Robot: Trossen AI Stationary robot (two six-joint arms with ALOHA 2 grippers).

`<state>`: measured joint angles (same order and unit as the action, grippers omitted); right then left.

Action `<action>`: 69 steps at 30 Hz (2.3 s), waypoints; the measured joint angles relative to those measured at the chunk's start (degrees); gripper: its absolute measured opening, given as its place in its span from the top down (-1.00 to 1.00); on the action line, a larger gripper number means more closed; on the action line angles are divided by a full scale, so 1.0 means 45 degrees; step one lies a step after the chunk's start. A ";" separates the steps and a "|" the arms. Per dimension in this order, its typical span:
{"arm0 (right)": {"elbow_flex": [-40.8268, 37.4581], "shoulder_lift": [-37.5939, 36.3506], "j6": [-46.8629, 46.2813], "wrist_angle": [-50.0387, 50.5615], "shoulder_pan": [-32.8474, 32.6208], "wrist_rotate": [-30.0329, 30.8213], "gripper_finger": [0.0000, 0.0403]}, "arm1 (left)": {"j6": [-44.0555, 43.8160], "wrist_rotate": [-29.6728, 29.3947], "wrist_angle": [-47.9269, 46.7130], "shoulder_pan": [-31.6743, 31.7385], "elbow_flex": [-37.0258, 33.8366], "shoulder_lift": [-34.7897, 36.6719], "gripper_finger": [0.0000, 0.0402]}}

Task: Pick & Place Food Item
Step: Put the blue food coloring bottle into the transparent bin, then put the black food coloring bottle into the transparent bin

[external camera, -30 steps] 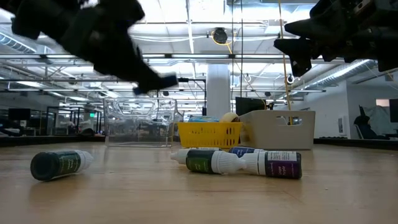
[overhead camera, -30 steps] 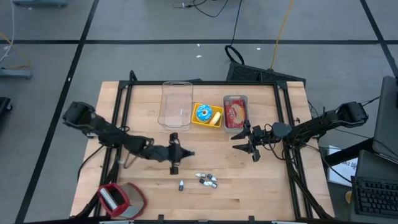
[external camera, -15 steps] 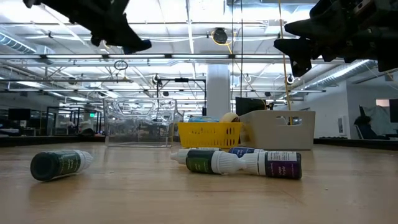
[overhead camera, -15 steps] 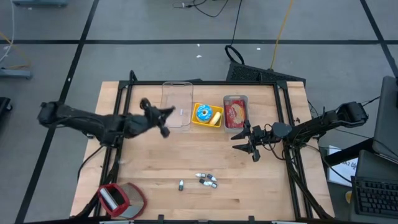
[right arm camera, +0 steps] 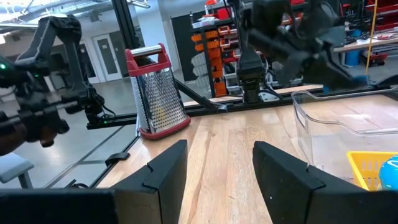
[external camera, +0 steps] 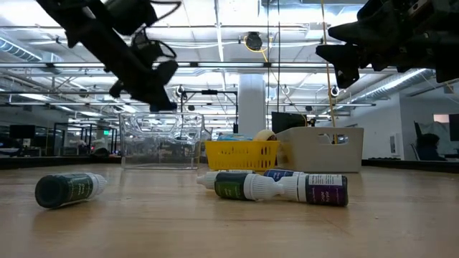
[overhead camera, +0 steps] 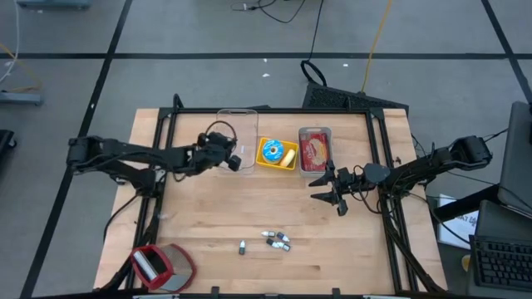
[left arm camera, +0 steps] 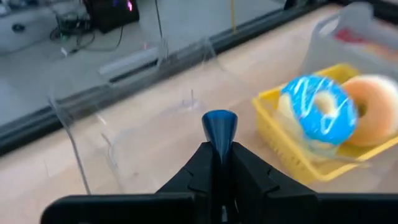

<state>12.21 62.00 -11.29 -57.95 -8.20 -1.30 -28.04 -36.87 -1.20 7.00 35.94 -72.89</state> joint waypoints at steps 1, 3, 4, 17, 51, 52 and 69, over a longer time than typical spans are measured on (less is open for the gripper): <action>0.0000 0.0000 0.0000 0.0005 -0.0002 0.0000 0.15 | -0.0130 0.0118 0.0007 0.0084 0.0000 -0.0245 0.82; 0.0000 0.0000 0.0000 0.0010 0.0001 0.0000 0.15 | -0.0291 0.0265 0.0007 0.0224 0.0000 -0.0671 0.83; 0.0000 0.0000 0.0000 0.0027 -0.0003 0.0000 0.15 | -0.0401 0.0297 0.0003 0.0274 0.0000 -0.0851 0.82; 0.0000 0.0000 0.0000 0.0142 -0.0003 0.0000 0.15 | -0.0894 0.0318 0.0024 0.0442 0.0000 -0.1456 0.79; 0.0000 0.0000 0.0005 0.0180 0.0002 0.0044 0.15 | 0.3774 0.8790 0.2772 -0.3405 0.0010 0.1868 0.01; 0.0000 0.0000 0.0005 0.0180 0.0002 0.0044 0.15 | 0.3716 0.9080 0.2840 -0.3743 0.0010 0.1846 0.01; 0.0005 -0.0005 0.0097 0.0243 0.0002 0.0044 0.15 | 0.4628 0.7188 0.5153 -0.9433 0.0005 -0.4031 0.01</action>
<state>12.23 61.98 -10.85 -56.86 -8.19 -1.10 -7.22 -4.52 21.99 -35.45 35.97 -91.03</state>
